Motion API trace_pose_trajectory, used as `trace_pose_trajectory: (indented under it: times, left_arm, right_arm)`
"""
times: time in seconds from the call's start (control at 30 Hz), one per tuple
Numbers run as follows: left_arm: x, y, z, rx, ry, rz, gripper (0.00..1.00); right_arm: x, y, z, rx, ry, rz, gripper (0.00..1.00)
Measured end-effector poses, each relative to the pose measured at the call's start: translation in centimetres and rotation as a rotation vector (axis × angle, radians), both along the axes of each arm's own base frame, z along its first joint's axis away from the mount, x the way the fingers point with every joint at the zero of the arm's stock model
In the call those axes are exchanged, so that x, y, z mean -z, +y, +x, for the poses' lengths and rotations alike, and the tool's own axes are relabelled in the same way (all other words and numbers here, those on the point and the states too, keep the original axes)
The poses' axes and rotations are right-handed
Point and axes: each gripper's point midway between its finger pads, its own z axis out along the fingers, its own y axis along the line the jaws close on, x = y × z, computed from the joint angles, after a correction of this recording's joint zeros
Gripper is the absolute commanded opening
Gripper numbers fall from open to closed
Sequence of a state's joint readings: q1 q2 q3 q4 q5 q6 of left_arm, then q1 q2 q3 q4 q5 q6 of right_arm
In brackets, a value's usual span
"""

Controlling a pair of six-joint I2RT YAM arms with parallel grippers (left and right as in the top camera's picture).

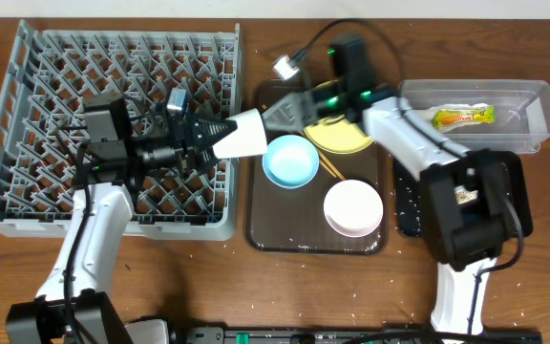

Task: Sort waste into correct bins and load items into the dishwasher
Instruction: 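Lower the white cup into the dish rack with the left gripper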

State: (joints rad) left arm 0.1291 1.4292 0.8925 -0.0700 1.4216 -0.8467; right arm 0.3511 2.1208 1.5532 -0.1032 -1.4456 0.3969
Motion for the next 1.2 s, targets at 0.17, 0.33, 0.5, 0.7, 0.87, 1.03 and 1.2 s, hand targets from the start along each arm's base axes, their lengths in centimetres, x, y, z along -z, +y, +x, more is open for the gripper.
trace_pose_trajectory:
  times: [0.17,0.33,0.5,0.7,0.87,1.03,1.2]
  left_arm:
    - [1.5,1.3,1.8,-0.119,0.002,0.093,0.12]
    - [4.4,3.0,3.1,-0.259,0.101,0.220,0.11]
    - [5.4,4.8,3.2,-0.346,0.202,0.378,0.11]
    - [2.5,7.2,1.9,-0.410,0.234,0.694,0.11]
    - [0.9,7.9,-0.8,-0.418,0.222,0.930,0.11]
    - [3.1,7.9,-3.8,-0.341,0.316,1.120,0.11]
    - [5.1,7.5,-5.2,-0.288,0.378,1.252,0.11]
  right_arm:
    - [1.3,-5.1,3.9,0.172,0.051,-0.065,0.99]
    - [3.6,-6.8,3.3,0.282,0.116,-0.264,0.99]
    - [2.1,-8.9,2.1,0.396,-0.037,-0.503,0.99]
    - [-1.2,-11.9,1.9,0.542,-0.225,-0.685,0.99]
    - [-0.9,-13.0,2.2,0.577,-0.270,-0.764,0.99]
    - [-0.5,-13.5,2.4,0.589,-0.282,-0.797,0.99]
    - [-0.4,-13.7,2.4,0.592,-0.281,-0.805,0.99]
